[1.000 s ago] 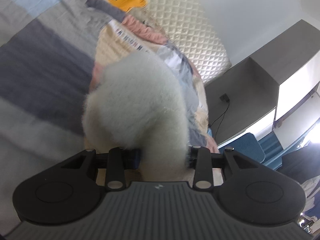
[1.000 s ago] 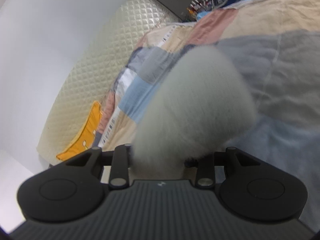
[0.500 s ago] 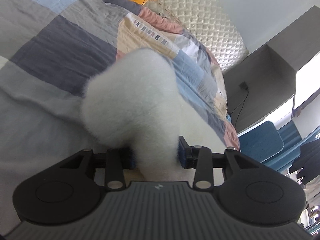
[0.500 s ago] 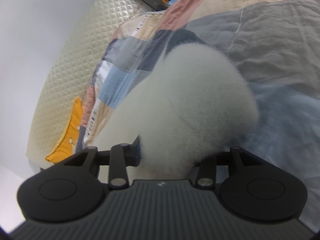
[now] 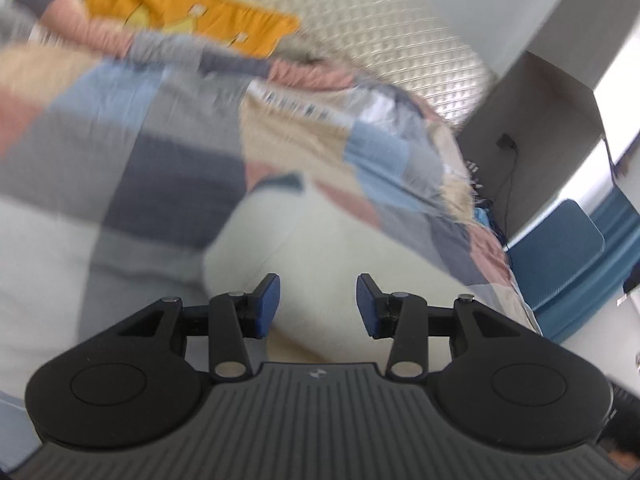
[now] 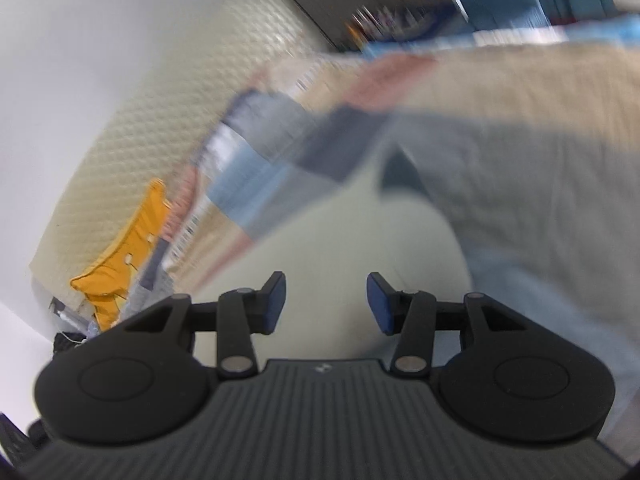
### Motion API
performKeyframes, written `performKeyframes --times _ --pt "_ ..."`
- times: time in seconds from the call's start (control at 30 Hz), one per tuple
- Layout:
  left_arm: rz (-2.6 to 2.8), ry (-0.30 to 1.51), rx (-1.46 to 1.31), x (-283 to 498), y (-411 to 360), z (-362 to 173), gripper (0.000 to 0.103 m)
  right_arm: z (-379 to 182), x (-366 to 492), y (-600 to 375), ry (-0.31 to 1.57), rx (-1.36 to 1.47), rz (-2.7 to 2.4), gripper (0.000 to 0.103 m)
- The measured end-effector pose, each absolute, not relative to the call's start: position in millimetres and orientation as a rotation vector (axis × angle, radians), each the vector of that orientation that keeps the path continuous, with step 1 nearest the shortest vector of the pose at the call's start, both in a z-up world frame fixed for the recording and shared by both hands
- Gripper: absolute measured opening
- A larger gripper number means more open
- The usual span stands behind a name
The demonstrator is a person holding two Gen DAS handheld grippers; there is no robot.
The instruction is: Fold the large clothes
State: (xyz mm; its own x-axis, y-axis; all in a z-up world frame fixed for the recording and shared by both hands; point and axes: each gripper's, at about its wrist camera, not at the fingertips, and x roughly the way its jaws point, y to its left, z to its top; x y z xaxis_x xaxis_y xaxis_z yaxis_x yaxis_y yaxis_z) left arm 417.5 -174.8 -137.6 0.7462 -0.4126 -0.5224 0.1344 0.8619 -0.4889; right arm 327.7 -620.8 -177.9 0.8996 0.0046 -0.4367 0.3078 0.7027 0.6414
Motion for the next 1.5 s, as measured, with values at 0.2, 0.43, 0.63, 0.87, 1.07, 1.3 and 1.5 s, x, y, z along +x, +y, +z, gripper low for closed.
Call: performKeyframes --times 0.2,0.43,0.63,0.87,1.07,1.3,1.5 --pt "-0.317 0.554 -0.329 376.9 -172.1 -42.4 0.047 -86.3 294.9 -595.9 0.310 0.592 -0.146 0.049" --pt "-0.412 0.405 -0.164 294.0 -177.5 50.2 0.047 -1.7 238.6 -545.1 0.225 0.373 -0.142 0.049" --pt "-0.467 0.328 -0.086 229.1 -173.4 92.9 0.048 29.2 181.0 -495.0 0.180 0.264 -0.088 0.049" --pt "-0.482 0.307 -0.041 162.0 -154.4 102.1 0.048 19.2 126.0 -449.6 0.175 0.197 -0.049 0.049" --pt "-0.498 0.296 -0.031 112.8 -139.6 83.1 0.048 -8.0 91.1 -433.3 0.181 0.221 -0.075 0.049" --pt "-0.509 0.317 -0.010 67.2 -138.4 39.0 0.049 -45.8 78.7 -420.9 0.225 0.227 -0.097 0.049" --pt "-0.513 0.368 -0.023 65.9 -142.1 2.6 0.052 -89.3 92.5 -418.2 0.283 0.198 -0.150 0.049"
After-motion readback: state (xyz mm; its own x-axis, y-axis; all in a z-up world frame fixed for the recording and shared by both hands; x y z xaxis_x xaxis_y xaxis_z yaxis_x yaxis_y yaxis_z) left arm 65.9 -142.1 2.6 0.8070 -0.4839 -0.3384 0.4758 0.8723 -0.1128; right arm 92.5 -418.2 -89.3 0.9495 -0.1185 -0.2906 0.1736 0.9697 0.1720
